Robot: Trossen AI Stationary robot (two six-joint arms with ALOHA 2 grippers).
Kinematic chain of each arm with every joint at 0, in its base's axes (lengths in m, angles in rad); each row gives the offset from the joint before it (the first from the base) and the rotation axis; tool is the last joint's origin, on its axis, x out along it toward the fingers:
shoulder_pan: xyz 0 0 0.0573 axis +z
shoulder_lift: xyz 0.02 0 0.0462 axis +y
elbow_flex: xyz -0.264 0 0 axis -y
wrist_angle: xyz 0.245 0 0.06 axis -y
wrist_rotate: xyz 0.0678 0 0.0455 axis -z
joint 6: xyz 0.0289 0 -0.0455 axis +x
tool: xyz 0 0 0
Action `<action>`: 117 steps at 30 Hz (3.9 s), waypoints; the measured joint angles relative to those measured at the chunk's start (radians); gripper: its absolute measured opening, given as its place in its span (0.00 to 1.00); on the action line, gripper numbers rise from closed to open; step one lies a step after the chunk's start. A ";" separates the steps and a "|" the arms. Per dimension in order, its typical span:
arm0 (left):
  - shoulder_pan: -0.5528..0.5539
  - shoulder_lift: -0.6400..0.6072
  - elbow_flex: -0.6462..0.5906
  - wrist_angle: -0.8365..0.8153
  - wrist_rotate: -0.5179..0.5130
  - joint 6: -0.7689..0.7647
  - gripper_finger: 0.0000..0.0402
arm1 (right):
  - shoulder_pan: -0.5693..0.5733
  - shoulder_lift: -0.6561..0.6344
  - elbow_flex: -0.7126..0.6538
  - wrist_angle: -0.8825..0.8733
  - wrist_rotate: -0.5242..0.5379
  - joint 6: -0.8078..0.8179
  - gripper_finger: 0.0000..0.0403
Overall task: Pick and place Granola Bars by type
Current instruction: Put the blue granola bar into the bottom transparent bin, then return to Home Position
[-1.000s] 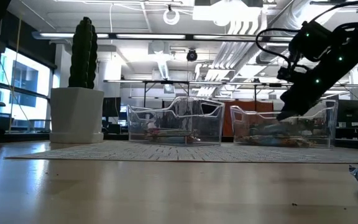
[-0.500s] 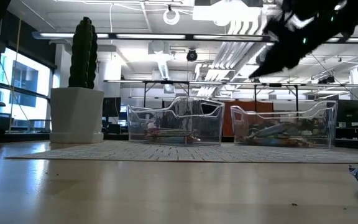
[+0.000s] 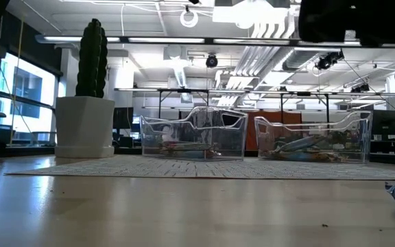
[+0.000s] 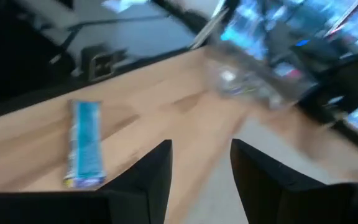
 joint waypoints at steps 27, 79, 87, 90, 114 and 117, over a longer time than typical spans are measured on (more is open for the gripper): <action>0.000 0.000 0.000 -0.005 0.270 -0.173 0.39 | 0.192 0.767 0.410 0.031 -0.153 0.240 0.45; -0.315 -0.293 -0.046 -0.136 -0.308 -0.393 0.39 | -0.133 1.239 1.465 -0.068 -0.044 -0.008 0.12; -0.315 -0.291 -0.148 -0.138 -0.281 -0.420 0.39 | -0.115 1.407 1.743 -0.228 0.102 0.047 0.13; -0.314 -0.291 -0.166 -0.139 -0.272 -0.431 0.39 | -0.115 1.413 1.751 -0.308 0.126 0.048 0.13; -0.334 -0.342 -0.170 -0.137 -0.303 -0.431 0.39 | -0.043 1.222 1.755 -0.725 0.607 -0.248 0.31; -0.378 -0.395 -0.183 -0.135 -0.399 -0.426 0.39 | -0.042 1.119 1.754 -1.021 0.693 -0.144 0.31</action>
